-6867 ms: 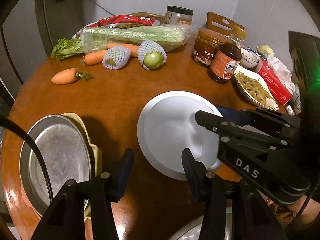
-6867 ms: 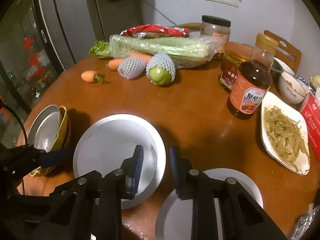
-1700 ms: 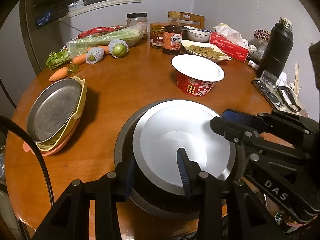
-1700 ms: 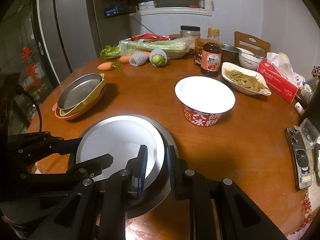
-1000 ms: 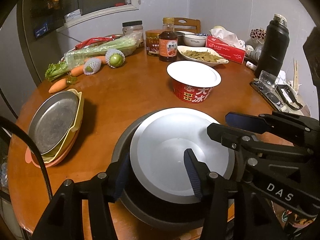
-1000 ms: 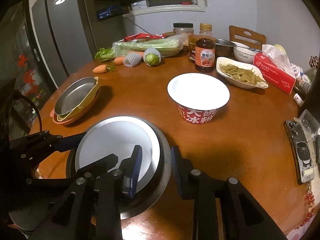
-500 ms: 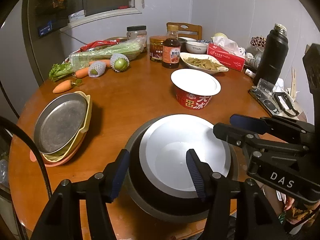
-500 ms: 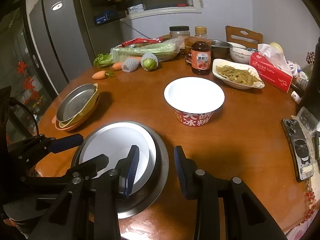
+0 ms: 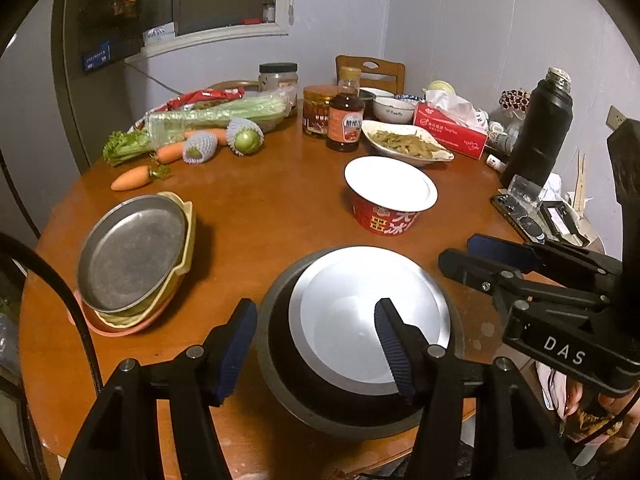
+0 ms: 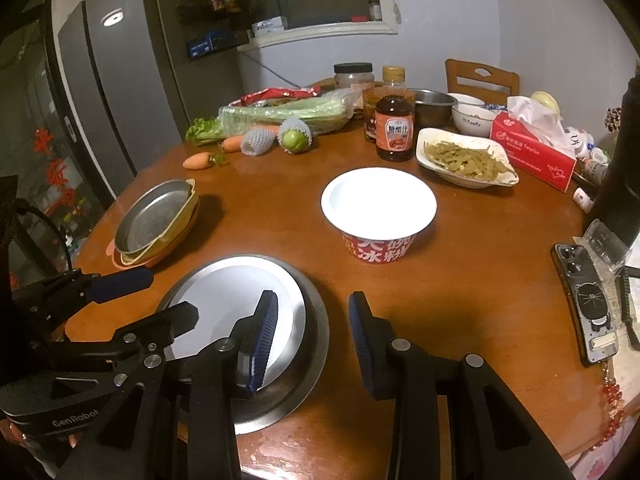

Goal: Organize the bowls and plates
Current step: 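Open both tools to release the white plate inside the steel basin, then move both tools toward the red bowl topped with a white plate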

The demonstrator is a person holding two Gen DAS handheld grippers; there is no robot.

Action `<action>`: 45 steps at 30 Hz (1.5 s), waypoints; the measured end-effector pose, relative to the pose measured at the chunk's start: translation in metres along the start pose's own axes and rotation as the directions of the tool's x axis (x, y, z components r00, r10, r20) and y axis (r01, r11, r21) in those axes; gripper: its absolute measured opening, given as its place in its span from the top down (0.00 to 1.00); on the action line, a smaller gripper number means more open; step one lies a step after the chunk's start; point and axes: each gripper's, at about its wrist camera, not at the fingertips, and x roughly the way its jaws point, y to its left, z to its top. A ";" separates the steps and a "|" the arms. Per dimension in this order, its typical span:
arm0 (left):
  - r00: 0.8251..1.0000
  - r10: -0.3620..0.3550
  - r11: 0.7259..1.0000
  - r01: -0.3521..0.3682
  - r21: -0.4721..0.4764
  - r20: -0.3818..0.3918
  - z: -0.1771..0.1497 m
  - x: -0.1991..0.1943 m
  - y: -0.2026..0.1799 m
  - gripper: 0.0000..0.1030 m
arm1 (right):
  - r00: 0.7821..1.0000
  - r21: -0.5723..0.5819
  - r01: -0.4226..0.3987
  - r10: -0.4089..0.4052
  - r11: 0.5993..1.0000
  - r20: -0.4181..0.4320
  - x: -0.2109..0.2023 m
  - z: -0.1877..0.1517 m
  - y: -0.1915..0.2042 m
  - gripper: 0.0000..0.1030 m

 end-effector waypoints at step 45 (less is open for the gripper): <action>0.999 -0.033 0.998 0.033 0.048 0.001 0.101 0.055 -0.013 0.41 | 0.992 0.114 0.091 -0.099 0.989 0.073 0.002 0.065 -0.062 0.43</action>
